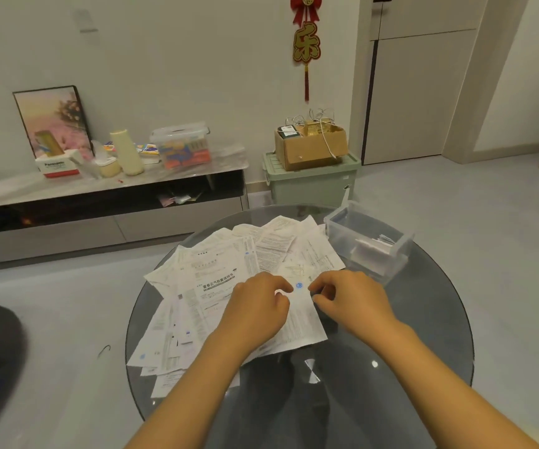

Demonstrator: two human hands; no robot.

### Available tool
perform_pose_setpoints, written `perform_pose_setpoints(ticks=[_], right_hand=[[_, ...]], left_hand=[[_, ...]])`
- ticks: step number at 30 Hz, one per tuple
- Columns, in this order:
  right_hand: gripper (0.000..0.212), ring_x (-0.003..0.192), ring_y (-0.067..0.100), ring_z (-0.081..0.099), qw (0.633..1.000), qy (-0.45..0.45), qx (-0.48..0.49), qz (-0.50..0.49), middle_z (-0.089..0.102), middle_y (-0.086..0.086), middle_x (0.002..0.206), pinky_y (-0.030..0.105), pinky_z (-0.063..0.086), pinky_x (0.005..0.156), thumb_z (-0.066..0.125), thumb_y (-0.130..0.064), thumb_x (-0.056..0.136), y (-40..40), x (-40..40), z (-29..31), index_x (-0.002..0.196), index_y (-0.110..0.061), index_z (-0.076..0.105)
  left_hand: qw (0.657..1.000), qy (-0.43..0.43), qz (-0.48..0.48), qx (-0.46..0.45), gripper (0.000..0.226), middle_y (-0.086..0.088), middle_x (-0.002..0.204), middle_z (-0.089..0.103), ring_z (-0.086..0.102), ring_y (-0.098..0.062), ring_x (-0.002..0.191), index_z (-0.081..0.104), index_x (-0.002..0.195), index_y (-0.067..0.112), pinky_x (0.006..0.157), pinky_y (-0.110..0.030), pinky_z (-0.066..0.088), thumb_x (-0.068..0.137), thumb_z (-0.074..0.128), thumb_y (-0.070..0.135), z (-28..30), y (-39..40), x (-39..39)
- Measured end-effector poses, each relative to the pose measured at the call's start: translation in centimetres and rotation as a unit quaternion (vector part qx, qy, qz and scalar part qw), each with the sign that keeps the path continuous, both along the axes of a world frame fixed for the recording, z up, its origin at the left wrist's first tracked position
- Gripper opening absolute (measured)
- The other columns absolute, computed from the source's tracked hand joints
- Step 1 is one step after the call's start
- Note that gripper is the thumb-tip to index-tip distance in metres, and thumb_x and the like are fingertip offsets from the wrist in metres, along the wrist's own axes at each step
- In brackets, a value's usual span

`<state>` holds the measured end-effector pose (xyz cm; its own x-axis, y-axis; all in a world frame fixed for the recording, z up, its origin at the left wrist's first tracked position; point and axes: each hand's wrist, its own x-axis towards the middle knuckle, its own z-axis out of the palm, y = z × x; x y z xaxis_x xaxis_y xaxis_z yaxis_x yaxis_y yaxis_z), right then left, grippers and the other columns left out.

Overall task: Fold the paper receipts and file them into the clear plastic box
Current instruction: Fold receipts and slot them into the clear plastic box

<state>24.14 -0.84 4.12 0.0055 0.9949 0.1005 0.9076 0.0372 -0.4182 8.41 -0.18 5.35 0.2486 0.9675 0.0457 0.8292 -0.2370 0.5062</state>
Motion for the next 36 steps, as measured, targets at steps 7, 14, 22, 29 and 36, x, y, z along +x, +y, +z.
perform_pose_setpoints(ticks=[7,14,22,29,36], right_hand=[[0.025,0.085,0.005,0.056,0.996,-0.023,-0.038,0.074,0.063,-0.017,0.092,0.02,0.045,0.076,0.055,-0.037,0.089,0.4,-1.8,-2.1,0.113,-0.036,0.061],[0.031,0.088,0.003,0.05,0.99,-0.013,-0.055,0.128,0.062,-0.014,0.106,0.02,0.04,0.075,0.063,-0.038,0.083,0.3,-2.8,-3.4,0.114,-0.037,0.061],[0.032,0.108,0.008,0.044,0.977,-0.02,-0.072,0.197,0.053,-0.013,0.116,0.025,0.041,0.092,0.07,-0.04,0.078,-0.4,-3.3,-4.1,0.11,-0.039,0.066],[0.038,0.108,0.006,0.039,0.972,-0.014,-0.095,0.216,0.05,-0.014,0.115,0.022,0.037,0.091,0.073,-0.047,0.072,-1.0,-2.9,-4.4,0.109,-0.04,0.066],[0.036,0.104,0.0,0.033,0.975,0.018,-0.091,0.204,0.043,-0.02,0.109,0.018,0.034,0.092,0.076,-0.042,0.071,-1.8,-2.8,-4.9,0.106,-0.038,0.069]], left_hand=[[0.993,0.12,-0.002,-0.02,0.046,-0.001,0.144,0.033,0.029,-0.019,0.133,0.035,0.14,0.027,0.109,-0.035,0.025,0.095,0.042,0.032,-3.1,-0.6,-1.9],[0.968,0.231,-0.031,-0.088,0.074,-0.005,0.153,0.006,0.01,-0.026,0.14,0.002,0.149,0.026,0.112,-0.04,0.016,0.092,0.047,0.043,-4.7,-1.6,-3.6],[0.988,0.119,-0.08,-0.059,0.057,0.004,0.142,0.036,0.035,-0.015,0.129,0.025,0.145,0.026,0.103,-0.029,0.034,0.094,0.05,0.029,-4.6,-2.2,-5.1],[0.978,0.122,-0.148,-0.076,0.066,0.014,0.152,0.021,0.022,-0.008,0.139,0.025,0.145,0.033,0.109,-0.023,0.022,0.088,0.058,0.04,-4.8,-3.1,-5.9],[0.977,0.086,-0.166,-0.101,0.055,0.02,0.154,0.012,0.018,-0.006,0.141,0.038,0.133,0.039,0.109,-0.022,0.022,0.084,0.064,0.043,-5.5,-3.3,-6.7]])
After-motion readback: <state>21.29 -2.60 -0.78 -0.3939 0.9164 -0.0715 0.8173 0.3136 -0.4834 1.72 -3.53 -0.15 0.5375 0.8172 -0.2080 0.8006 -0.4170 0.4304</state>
